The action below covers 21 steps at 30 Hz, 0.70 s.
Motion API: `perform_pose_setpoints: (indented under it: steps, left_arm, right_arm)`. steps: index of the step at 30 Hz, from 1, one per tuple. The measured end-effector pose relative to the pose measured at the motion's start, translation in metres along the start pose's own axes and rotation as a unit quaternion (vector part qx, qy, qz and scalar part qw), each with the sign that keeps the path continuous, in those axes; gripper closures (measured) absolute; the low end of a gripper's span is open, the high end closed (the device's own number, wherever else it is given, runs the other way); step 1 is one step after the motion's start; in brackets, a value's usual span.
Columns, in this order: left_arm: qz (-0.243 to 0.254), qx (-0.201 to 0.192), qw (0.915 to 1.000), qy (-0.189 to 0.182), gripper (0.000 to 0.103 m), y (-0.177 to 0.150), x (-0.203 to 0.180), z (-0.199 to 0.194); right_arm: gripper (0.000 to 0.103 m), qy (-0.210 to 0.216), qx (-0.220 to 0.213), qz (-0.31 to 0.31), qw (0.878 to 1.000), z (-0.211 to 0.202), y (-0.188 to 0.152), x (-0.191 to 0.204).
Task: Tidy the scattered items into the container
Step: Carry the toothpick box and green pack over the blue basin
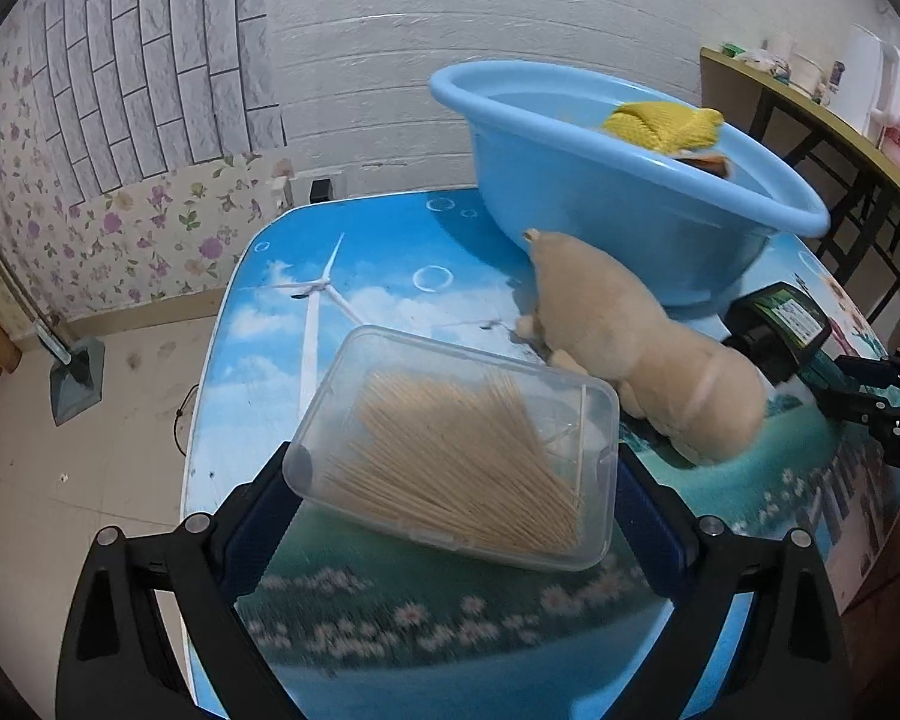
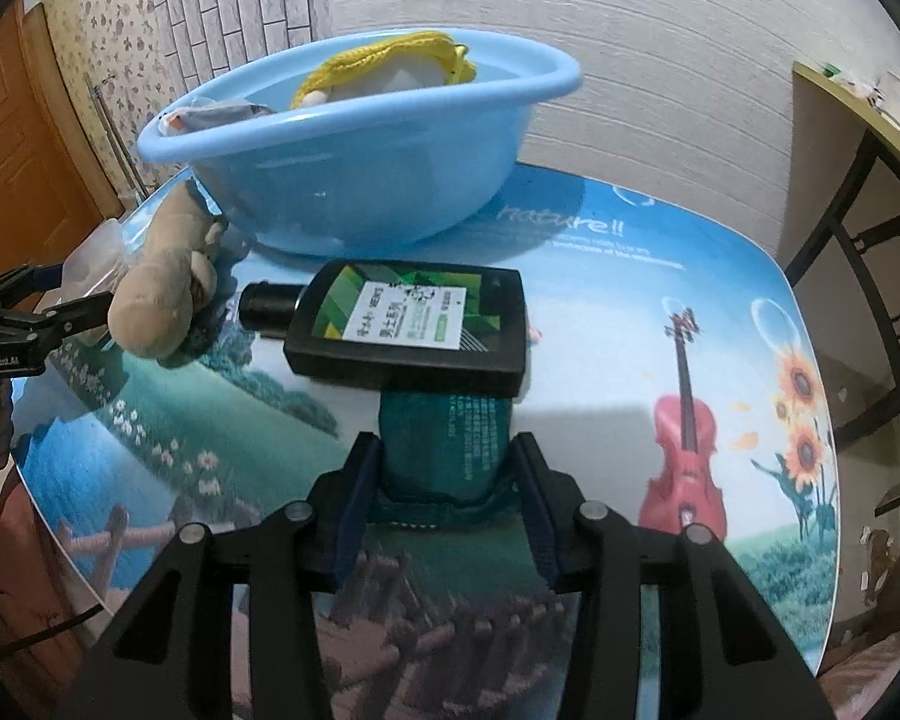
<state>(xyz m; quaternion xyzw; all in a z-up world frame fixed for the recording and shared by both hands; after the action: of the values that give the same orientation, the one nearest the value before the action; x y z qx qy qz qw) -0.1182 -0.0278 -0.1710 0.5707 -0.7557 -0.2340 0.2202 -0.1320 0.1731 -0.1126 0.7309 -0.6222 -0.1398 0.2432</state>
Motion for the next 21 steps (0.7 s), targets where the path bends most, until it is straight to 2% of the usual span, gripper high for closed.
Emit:
perform_pose_setpoints:
  steps: [11,21]
  left_arm:
    - [0.010,0.002,0.9999,-0.007,0.006,-0.018,-0.026,-0.015]
    - [-0.010,-0.001,0.9999,0.012,0.006,-0.027,-0.031,-0.022]
  right_arm:
    - [0.059,0.000,0.001,0.004,1.000,-0.021,-0.024,-0.012]
    - [0.059,-0.023,-0.005,0.040,0.999,-0.027,-0.029,-0.043]
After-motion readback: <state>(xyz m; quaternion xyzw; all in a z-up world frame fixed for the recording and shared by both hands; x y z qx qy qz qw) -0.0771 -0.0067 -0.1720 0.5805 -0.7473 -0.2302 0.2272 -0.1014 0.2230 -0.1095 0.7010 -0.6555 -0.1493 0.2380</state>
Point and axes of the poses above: each gripper's, at about its wrist camera, not at the fingertips, and z roughly the way its jaws point, x to its left, y to its top, the point moved 8 cm from there along z, roughly the way its jaws point, and after that the axes turned 10 degrees about z, right-handed, at the moved point
